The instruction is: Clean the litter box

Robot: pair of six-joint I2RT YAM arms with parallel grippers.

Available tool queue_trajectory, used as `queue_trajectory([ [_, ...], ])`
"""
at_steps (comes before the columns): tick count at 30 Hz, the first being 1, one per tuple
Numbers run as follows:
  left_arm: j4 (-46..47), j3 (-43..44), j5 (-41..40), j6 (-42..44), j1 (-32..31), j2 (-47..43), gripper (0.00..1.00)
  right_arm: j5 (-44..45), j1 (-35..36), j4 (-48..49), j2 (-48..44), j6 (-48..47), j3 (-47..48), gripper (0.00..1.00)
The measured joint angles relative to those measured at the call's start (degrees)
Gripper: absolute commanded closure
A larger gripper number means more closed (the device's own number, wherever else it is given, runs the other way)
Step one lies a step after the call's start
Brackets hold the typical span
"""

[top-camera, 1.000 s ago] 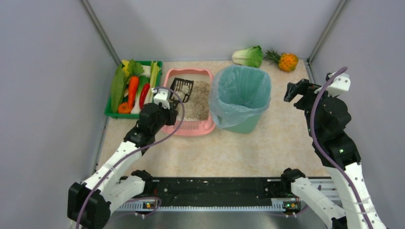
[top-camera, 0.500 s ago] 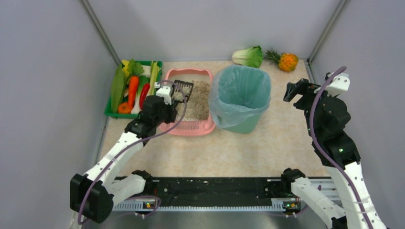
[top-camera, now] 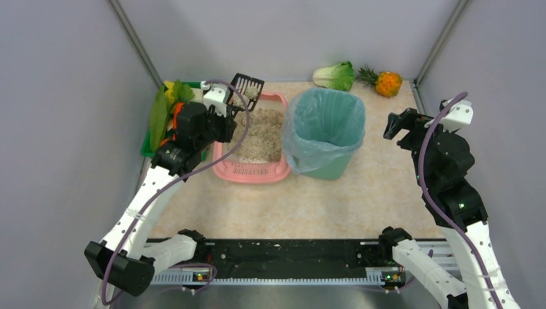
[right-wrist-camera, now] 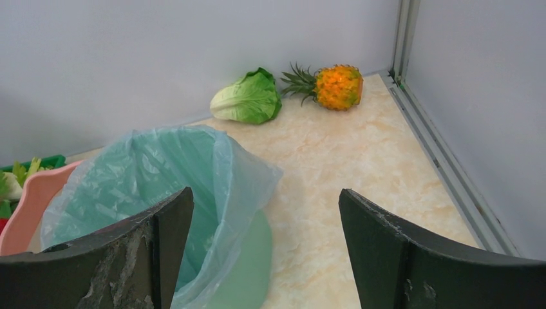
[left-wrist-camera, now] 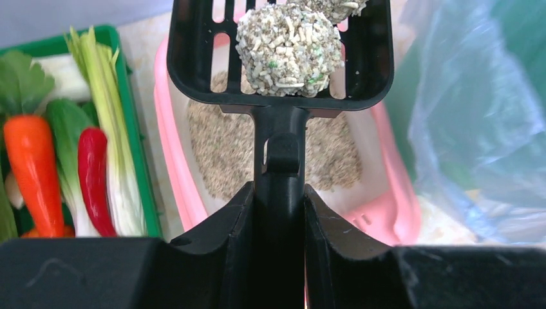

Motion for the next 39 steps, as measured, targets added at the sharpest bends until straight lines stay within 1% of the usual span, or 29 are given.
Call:
queue_trajectory([
  [5, -3.8, 10.2, 4.5, 0.3, -0.1, 3.6, 1.0, 0.4, 0.0, -0.3, -0.9, -0.3, 0.0, 0.16],
  [9, -6.6, 16.5, 7.1, 0.9, -1.3, 7.1, 1.0, 0.7, 0.0, -0.6, -1.4, -0.7, 0.0, 0.16],
  [13, -9.7, 20.7, 7.9, 1.9, -4.7, 10.4, 1.0, 1.0, 0.0, -1.2, -1.9, -0.8, 0.0, 0.16],
  [20, -14.4, 26.0, 6.9, 5.4, -13.0, 16.3, 1.0, 1.6, 0.0, -1.6, -2.4, -0.9, 0.0, 0.16],
  [26, -16.9, 29.8, 2.4, 9.1, -19.3, 20.9, 1.0, 2.2, 0.0, -1.9, -3.0, -1.0, 0.0, 0.16],
  [32, -17.8, 32.8, -5.3, 14.4, -24.2, 26.3, 1.0, 3.1, 0.0, -2.6, -3.8, -1.3, 0.0, 0.16],
  [35, -18.2, 34.2, -9.6, 18.4, -26.3, 28.7, 1.0, 3.5, 0.0, -2.9, -4.3, -1.3, 0.0, 0.16],
  [39, -18.3, 35.2, -13.2, 24.9, -28.9, 30.3, 1.0, 3.9, 0.0, -3.4, -5.0, -1.6, 0.0, 0.16],
])
